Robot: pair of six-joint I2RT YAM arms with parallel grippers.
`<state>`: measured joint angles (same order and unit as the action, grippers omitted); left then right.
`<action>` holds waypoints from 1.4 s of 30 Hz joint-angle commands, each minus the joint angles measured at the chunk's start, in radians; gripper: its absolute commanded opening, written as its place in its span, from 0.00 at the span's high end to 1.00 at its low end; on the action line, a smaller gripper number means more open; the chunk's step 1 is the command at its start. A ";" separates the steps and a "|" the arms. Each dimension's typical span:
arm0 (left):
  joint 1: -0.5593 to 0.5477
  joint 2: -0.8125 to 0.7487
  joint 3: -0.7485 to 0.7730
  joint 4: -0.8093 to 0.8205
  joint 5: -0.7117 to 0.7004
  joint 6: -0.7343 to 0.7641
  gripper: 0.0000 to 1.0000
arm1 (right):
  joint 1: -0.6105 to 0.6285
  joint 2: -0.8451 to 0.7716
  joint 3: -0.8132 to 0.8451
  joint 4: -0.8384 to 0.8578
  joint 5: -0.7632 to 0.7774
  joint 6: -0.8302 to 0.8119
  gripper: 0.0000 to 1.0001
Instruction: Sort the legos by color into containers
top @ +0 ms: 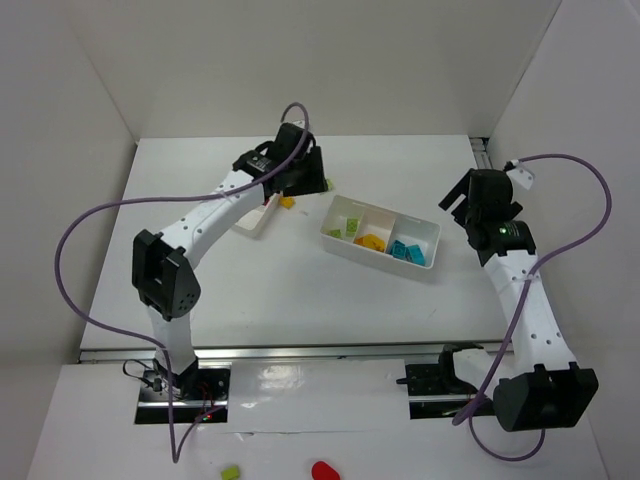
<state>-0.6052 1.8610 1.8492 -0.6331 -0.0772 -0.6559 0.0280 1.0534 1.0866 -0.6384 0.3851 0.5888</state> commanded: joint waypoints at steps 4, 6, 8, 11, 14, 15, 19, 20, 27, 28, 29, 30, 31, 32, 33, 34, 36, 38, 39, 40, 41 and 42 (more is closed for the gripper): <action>0.030 0.163 -0.039 -0.120 -0.286 -0.215 0.33 | -0.007 0.040 0.016 0.066 -0.048 -0.024 0.10; 0.062 0.219 0.007 -0.131 -0.286 -0.275 0.33 | -0.007 0.051 0.027 0.075 -0.071 -0.038 0.10; 0.082 0.294 0.044 -0.145 -0.276 -0.324 0.33 | -0.007 0.060 0.027 0.075 -0.086 -0.047 0.10; 0.105 0.361 0.097 -0.145 -0.312 -0.366 0.26 | -0.007 0.071 0.036 0.066 -0.106 -0.047 0.10; 0.131 0.401 0.136 -0.145 -0.322 -0.431 0.15 | -0.007 0.080 0.036 0.066 -0.127 -0.066 0.10; 0.131 0.426 0.156 -0.145 -0.322 -0.441 0.15 | -0.007 0.080 0.036 0.066 -0.127 -0.066 0.10; 0.156 0.507 0.224 -0.122 -0.331 -0.441 0.18 | -0.007 0.092 0.045 0.054 -0.137 -0.066 0.10; 0.156 0.529 0.251 -0.122 -0.331 -0.441 0.20 | -0.007 0.092 0.045 0.054 -0.137 -0.075 0.10; 0.179 0.648 0.383 -0.122 -0.343 -0.422 0.25 | -0.007 0.102 0.045 0.054 -0.137 -0.075 0.09; 0.179 0.649 0.383 -0.122 -0.331 -0.422 0.25 | -0.007 0.102 0.045 0.045 -0.137 -0.075 0.09; 0.179 0.649 0.383 -0.122 -0.331 -0.422 0.26 | -0.007 0.102 0.036 0.045 -0.137 -0.084 0.09; 0.179 0.658 0.383 -0.122 -0.331 -0.422 0.26 | -0.007 0.102 0.036 0.045 -0.127 -0.084 0.09; 0.179 0.658 0.383 -0.122 -0.331 -0.410 0.28 | -0.007 0.102 0.036 0.045 -0.127 -0.084 0.09; 0.179 0.658 0.371 -0.113 -0.331 -0.410 0.29 | -0.007 0.102 0.036 0.045 -0.127 -0.084 0.09; 0.179 0.658 0.370 -0.112 -0.331 -0.410 0.32 | -0.007 0.102 0.036 0.045 -0.127 -0.084 0.09; 0.179 0.646 0.358 -0.112 -0.331 -0.400 0.41 | -0.007 0.111 0.036 0.045 -0.127 -0.084 0.09; 0.168 0.632 0.346 -0.090 -0.343 -0.370 0.52 | -0.007 0.111 0.027 0.045 -0.137 -0.084 0.09; 0.168 0.606 0.326 -0.079 -0.354 -0.334 0.65 | -0.007 0.111 0.018 0.054 -0.137 -0.084 0.09; 0.159 0.606 0.326 -0.079 -0.354 -0.324 0.70 | -0.007 0.111 0.018 0.054 -0.137 -0.084 0.09; 0.159 0.590 0.314 -0.079 -0.354 -0.312 0.76 | -0.007 0.111 0.018 0.054 -0.146 -0.084 0.09; 0.159 0.575 0.314 -0.079 -0.354 -0.312 0.78 | -0.007 0.111 0.018 0.054 -0.146 -0.084 0.09; 0.159 0.566 0.314 -0.079 -0.354 -0.282 0.78 | -0.007 0.111 0.018 0.054 -0.146 -0.084 0.09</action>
<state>-0.4404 2.4794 2.1872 -0.6987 -0.4145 -1.0103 0.0273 1.1679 1.0885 -0.6147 0.2455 0.5175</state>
